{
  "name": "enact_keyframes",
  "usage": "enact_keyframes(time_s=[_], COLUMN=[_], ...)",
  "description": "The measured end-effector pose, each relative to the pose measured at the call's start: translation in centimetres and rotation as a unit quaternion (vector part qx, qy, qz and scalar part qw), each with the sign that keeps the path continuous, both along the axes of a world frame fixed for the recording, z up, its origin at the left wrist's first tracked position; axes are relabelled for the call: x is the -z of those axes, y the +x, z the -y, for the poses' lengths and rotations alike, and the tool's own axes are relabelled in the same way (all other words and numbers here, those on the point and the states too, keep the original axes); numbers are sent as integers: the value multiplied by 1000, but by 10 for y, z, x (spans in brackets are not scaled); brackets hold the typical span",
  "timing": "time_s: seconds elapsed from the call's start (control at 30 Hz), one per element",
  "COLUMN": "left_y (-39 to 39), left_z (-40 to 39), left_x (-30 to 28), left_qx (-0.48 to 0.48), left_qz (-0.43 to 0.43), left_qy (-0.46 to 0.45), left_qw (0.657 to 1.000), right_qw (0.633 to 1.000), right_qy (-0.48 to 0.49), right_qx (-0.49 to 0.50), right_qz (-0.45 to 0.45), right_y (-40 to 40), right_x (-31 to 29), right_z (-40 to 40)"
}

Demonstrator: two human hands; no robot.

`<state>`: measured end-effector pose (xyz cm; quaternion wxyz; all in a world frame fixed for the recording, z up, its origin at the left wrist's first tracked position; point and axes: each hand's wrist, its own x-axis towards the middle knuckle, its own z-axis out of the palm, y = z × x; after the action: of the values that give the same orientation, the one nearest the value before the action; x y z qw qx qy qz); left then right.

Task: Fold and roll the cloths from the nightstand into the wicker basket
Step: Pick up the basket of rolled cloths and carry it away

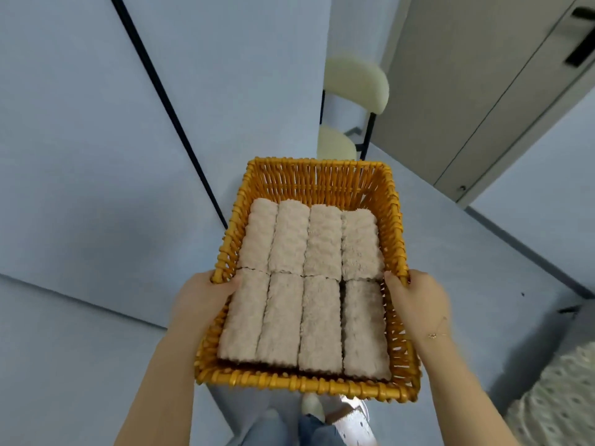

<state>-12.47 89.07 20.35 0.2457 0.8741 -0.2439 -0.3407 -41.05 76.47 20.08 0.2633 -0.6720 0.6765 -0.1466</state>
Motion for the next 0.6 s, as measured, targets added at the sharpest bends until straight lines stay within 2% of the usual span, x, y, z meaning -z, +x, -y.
enact_keyframes(time_s=[0.2,0.4,0.6], left_y=[9,1,-44], left_z=[31,85,157], left_x=[-24,-27,-29], left_qx=[87,105,96], left_qz=[16,29,4], left_qy=[-19,-33,-62], left_qw=[996,994,993], right_qw=[998,995,989], right_qy=[-12,-12,-18], right_qx=[56,97,140], right_qz=[-24,-33,-36], right_y=[-4,-15,-53], right_x=[-25,-34,-26], right_z=[11,39,102])
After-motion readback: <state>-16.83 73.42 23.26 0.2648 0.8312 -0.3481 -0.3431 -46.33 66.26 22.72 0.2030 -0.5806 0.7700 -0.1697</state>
